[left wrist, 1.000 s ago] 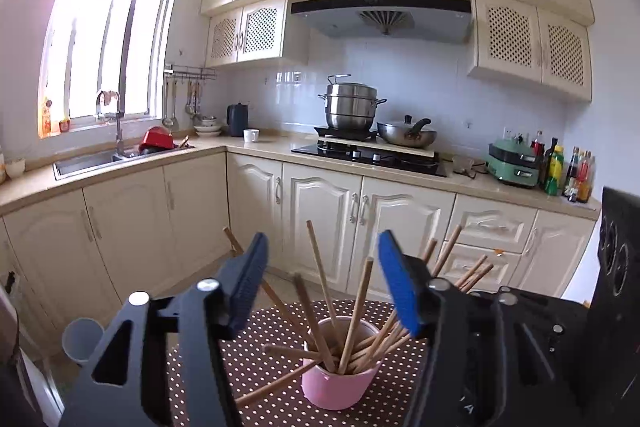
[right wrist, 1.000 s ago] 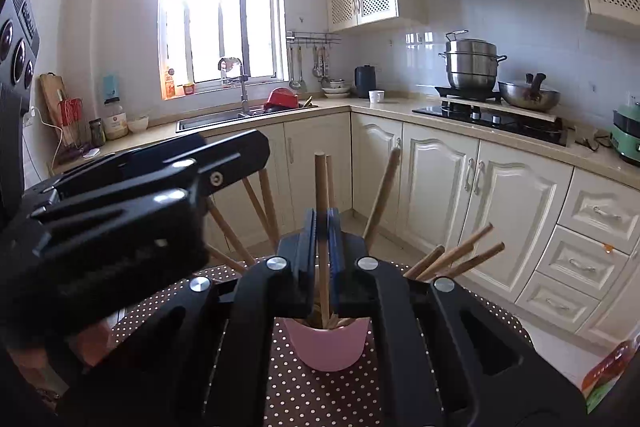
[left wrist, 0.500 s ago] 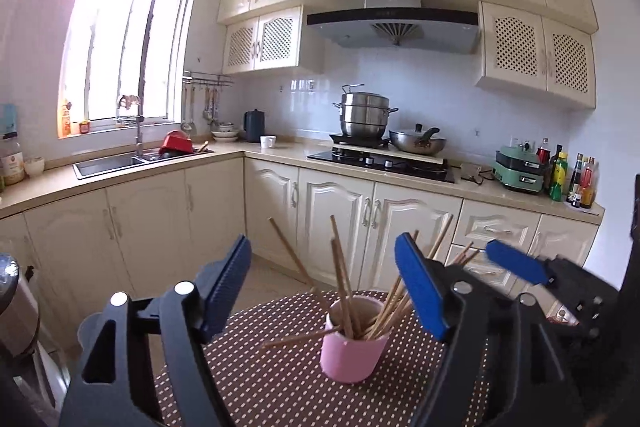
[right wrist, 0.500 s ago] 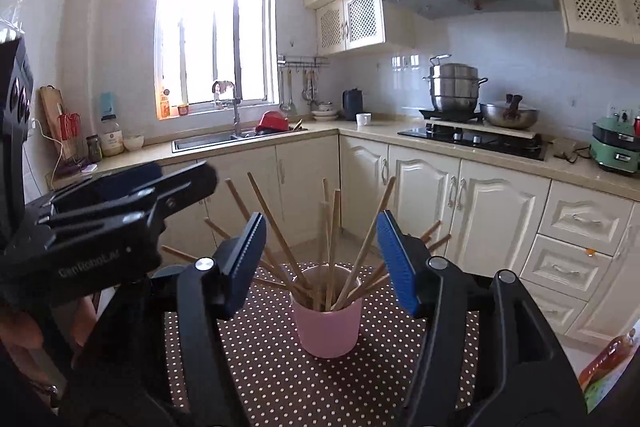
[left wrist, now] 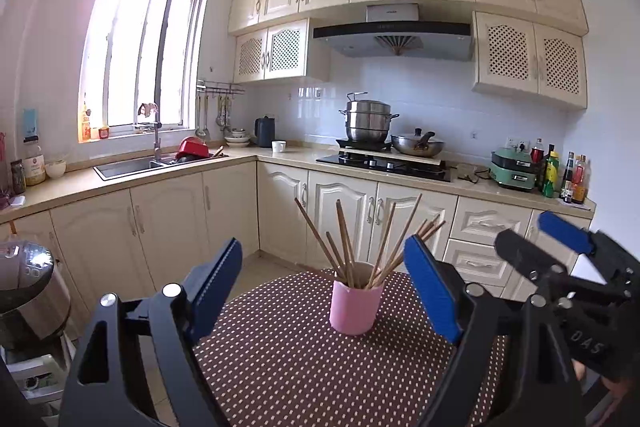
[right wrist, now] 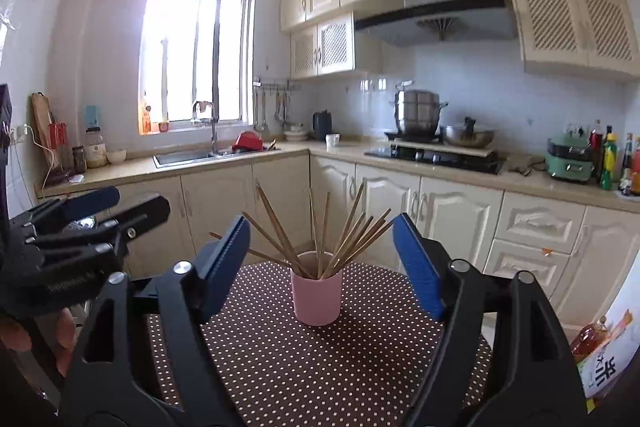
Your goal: Organize utensils
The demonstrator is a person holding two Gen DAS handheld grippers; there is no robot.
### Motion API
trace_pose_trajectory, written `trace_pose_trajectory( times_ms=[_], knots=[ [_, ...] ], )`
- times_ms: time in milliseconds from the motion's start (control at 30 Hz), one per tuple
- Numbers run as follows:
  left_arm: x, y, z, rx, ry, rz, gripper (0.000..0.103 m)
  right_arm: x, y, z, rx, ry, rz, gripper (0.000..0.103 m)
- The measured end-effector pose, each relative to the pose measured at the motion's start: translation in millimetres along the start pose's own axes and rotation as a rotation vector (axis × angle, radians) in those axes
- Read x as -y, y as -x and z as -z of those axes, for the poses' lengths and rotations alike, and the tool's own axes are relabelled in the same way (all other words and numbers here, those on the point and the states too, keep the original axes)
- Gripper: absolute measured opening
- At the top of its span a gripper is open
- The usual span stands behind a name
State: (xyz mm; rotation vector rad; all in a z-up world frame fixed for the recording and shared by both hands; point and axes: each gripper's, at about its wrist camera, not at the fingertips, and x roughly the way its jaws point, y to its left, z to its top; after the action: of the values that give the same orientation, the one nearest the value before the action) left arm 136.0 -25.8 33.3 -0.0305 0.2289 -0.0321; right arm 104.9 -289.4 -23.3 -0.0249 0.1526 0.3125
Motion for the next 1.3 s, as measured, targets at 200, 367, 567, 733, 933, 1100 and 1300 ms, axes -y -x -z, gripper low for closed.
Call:
trace_pose_trajectory(
  times_ms=[200, 367, 567, 733, 933, 1100, 1300],
  knots=[
    [0, 42, 6, 0.001, -0.026, -0.017, 0.085, -13, 39, -1, 0.044, 0.010, 0.021, 0.087],
    [-1, 73, 8, 0.056, -0.018, -0.014, 0.085, -25, 65, 2, 0.079, 0.024, 0.020, 0.093],
    [0, 98, 4, 0.100, -0.021, -0.011, 0.086, -34, 87, 2, 0.124, 0.047, 0.041, 0.095],
    [1, 110, 2, 0.134, -0.025, -0.001, 0.086, -33, 97, 1, 0.146, 0.056, 0.054, 0.096],
    [4, 116, -1, 0.171, -0.037, 0.000, 0.086, -32, 100, 1, 0.151, 0.065, 0.058, 0.096],
    [9, 117, -2, 0.192, -0.060, -0.030, 0.086, -33, 99, 2, 0.151, 0.065, 0.059, 0.096],
    [9, 118, -3, 0.201, -0.058, -0.043, 0.086, -33, 99, 3, 0.152, 0.055, 0.045, 0.096]
  ],
)
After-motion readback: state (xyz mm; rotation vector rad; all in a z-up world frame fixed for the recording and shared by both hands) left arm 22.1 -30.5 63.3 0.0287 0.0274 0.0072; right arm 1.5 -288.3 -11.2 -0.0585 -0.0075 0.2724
